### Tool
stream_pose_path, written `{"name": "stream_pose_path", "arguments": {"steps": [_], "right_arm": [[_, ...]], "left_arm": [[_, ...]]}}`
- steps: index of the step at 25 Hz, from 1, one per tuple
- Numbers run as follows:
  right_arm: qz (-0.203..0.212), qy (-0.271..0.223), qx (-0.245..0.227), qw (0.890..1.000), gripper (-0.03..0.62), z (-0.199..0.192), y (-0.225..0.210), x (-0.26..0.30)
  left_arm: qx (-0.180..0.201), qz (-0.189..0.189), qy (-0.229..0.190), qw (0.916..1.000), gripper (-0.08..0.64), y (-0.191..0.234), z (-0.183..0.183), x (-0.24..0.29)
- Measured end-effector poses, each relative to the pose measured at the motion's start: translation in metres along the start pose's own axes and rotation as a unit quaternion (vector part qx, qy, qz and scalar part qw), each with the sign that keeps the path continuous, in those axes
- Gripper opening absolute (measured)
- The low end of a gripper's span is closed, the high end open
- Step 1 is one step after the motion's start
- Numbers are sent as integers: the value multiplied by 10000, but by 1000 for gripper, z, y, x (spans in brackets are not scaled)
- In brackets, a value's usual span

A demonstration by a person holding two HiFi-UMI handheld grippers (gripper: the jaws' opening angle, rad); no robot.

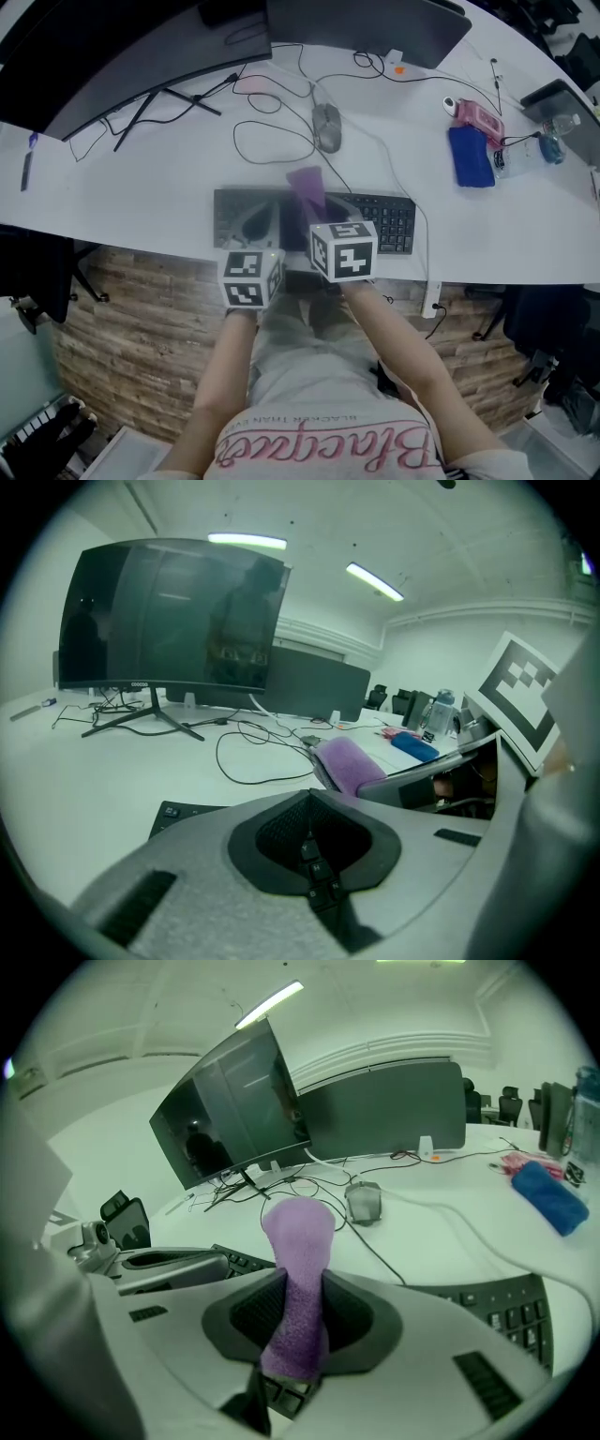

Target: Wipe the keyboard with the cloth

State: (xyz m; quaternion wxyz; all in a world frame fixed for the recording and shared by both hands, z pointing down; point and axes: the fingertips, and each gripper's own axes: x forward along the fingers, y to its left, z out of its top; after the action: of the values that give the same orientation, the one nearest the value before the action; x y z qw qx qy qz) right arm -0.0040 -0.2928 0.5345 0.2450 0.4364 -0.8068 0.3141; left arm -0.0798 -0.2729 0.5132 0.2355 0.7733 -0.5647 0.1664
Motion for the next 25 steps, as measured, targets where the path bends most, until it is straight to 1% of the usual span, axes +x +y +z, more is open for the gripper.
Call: {"name": "stream_pose_path", "arguments": {"steps": [11, 16, 22, 25], "right_arm": [[-157, -69, 136, 9998, 94, -6, -59, -32], [-221, -82, 185, 9996, 94, -9, -85, -45], [-357, -114, 57, 9993, 94, -12, -113, -61], [-449, -125, 127, 9988, 94, -13, -131, -70]], "left_arm": [[247, -188, 73, 9995, 6, -63, 0, 17], [289, -273, 78, 9992, 6, -88, 1, 26], [308, -291, 91, 9991, 6, -110, 1, 36], [314, -306, 112, 9990, 6, -120, 1, 43]]}}
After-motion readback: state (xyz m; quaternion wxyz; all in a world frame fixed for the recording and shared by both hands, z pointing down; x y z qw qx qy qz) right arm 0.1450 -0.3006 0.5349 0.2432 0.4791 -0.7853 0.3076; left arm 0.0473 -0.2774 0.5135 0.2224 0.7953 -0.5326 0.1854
